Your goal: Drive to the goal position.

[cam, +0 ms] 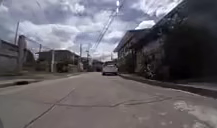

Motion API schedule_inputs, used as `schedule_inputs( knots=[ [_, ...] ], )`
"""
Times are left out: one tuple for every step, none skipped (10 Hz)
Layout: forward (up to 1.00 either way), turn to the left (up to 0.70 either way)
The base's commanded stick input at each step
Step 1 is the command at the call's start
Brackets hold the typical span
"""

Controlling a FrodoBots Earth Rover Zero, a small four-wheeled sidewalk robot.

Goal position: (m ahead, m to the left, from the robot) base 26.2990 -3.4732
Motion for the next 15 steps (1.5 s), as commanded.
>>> schedule_inputs(
  knots=[
    [0.50, 0.00],
    [0.50, 0.00],
    [0.50, 0.00],
    [0.50, 0.00],
    [0.50, 0.00],
    [0.50, 0.00],
    [0.50, 0.00],
    [0.50, 0.00],
    [0.50, 0.00],
    [0.50, 0.00],
    [0.50, 0.00],
    [0.50, 0.00],
    [0.50, 0.00],
    [0.50, 0.00],
    [0.50, 0.00]
  ],
)
